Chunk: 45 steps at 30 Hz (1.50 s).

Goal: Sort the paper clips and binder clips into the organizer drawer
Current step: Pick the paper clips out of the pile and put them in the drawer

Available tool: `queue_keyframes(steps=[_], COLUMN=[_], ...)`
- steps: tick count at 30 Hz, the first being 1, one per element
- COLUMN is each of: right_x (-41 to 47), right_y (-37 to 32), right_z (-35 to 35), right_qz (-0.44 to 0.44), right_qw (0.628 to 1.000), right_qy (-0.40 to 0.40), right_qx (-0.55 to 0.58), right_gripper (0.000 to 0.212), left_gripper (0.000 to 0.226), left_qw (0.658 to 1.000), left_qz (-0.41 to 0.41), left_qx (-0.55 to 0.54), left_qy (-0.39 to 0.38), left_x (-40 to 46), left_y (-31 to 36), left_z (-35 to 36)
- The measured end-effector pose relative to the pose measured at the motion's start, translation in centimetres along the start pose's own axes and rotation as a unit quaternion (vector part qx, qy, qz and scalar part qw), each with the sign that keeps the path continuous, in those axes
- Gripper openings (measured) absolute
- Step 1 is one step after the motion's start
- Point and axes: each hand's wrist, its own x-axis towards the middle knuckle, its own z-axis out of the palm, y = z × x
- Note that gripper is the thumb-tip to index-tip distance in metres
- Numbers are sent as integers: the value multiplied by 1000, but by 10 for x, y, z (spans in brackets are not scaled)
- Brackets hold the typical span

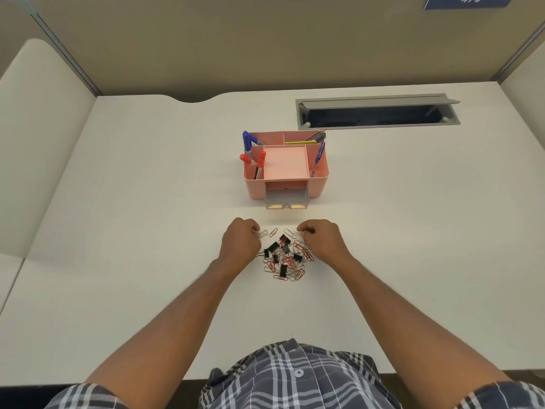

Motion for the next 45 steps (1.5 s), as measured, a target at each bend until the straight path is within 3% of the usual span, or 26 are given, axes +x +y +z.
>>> queue_keyframes(steps=[9, 13, 18, 26, 29, 32, 35, 41, 45], right_x=[7, 9, 11, -2, -5, -3, 12, 18, 14], right_y=[-18, -21, -22, -15, -30, -57, -77, -84, -68], right_z=[20, 24, 21, 4, -15, -37, -43, -38, -38], right_qz=[-63, -70, -64, -111, -158, -196, -187, -169, -188], right_qw=[975, 967, 968, 983, 981, 973, 973, 981, 969], right_qy=[3, 4, -24, -7, 51, 120, 133, 69, 95], right_qx=[-214, -247, -241, -147, -97, -27, -23, -72, -131], right_gripper=[17, 12, 9, 25, 21, 17, 19, 32, 34], left_gripper=[23, 23, 20, 14, 9, 6, 5, 15, 12], left_qw=[978, 966, 963, 967, 979, 967, 964, 960, 950], left_qz=[141, 134, 120, 175, 199, 221, 219, 243, 266], left_qx=[143, 220, 243, 185, 47, -45, -42, 29, 50], left_qy=[51, 20, -7, -27, 25, 118, 145, 134, 153], left_x=[4, 8, 9, 3, -6, -6, 10, 26, 24], left_y=[22, 31, 30, 28, 35, 50, 66, 67, 49], left_z=[7, 11, 13, 5, -11, -31, -41, -34, -28])
